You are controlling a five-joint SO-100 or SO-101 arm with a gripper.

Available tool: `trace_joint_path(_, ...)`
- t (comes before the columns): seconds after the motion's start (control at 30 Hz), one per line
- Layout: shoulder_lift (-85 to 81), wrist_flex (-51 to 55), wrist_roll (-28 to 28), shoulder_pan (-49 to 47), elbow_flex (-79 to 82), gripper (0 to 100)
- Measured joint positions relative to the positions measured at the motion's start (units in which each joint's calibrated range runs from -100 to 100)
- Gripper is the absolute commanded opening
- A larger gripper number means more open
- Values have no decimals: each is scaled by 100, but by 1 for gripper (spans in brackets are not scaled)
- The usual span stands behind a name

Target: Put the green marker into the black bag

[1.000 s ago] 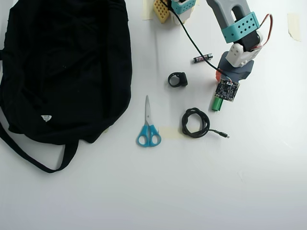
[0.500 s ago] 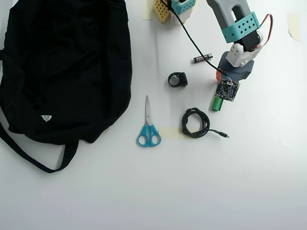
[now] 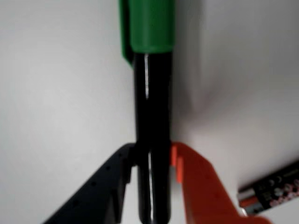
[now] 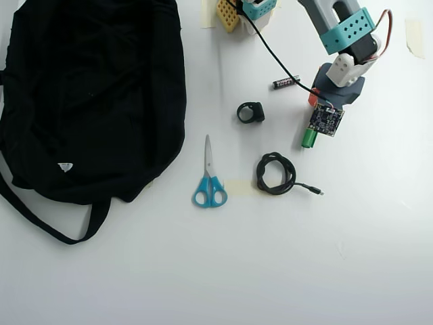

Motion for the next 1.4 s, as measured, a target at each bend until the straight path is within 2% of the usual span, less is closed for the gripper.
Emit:
trace_joint_path(0.37, -897, 601, 34, 0, 8, 2)
trace_joint_path(0.9, -2217, 730, 791, 154, 16, 2)
trace_joint_path(1.23, -3213, 1254, 1118, 985, 142, 2)
trace_joint_path(1.4, -3678, 1477, 1436, 1793, 142, 2)
